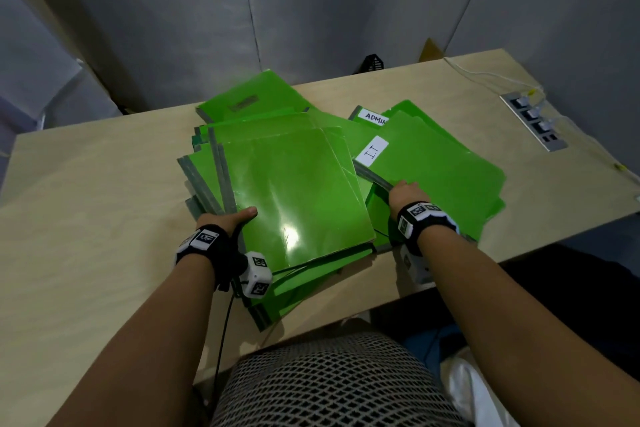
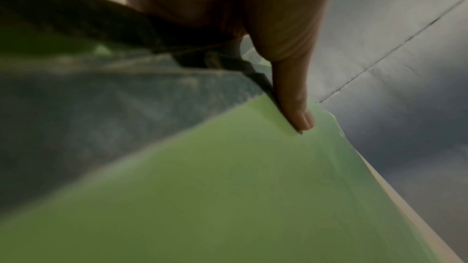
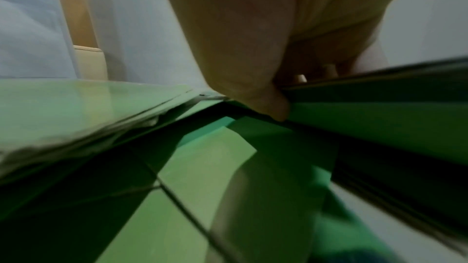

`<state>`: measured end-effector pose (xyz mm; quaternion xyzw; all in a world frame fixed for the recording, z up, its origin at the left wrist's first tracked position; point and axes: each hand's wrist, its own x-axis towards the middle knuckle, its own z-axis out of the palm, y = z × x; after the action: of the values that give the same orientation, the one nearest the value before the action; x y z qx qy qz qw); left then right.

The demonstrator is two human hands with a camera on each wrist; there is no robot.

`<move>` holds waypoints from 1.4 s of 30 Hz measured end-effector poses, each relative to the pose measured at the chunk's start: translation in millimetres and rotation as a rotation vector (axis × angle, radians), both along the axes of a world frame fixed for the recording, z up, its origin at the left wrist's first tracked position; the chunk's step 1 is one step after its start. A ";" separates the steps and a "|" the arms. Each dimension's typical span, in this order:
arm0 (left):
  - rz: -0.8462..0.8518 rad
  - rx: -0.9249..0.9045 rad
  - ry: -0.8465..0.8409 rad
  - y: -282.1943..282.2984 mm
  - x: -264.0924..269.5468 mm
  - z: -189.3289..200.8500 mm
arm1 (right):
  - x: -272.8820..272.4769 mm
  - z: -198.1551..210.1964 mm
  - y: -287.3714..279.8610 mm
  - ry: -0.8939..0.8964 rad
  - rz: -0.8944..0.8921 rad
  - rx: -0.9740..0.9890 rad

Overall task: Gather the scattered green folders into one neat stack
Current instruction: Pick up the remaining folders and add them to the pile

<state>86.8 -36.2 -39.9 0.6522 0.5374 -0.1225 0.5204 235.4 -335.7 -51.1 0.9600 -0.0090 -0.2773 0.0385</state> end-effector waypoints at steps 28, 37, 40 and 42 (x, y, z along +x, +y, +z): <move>-0.126 0.095 -0.024 5.6 -1.8 18.2 | -17.5 113.8 94.1 -0.352 0.331 0.127; -0.075 0.063 -0.058 2.6 -11.4 10.1 | -84.1 60.3 184.2 0.019 0.314 0.372; -0.066 0.039 -0.072 3.7 -13.1 9.8 | -46.2 65.1 160.9 -0.086 0.153 0.447; -0.062 0.015 -0.052 4.9 -13.8 7.6 | -8.6 61.9 129.6 -0.185 0.048 0.412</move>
<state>73.0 -31.3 -32.3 0.6754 0.5041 -0.1180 0.5252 226.8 -206.1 10.8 0.9688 0.0673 -0.1830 -0.1528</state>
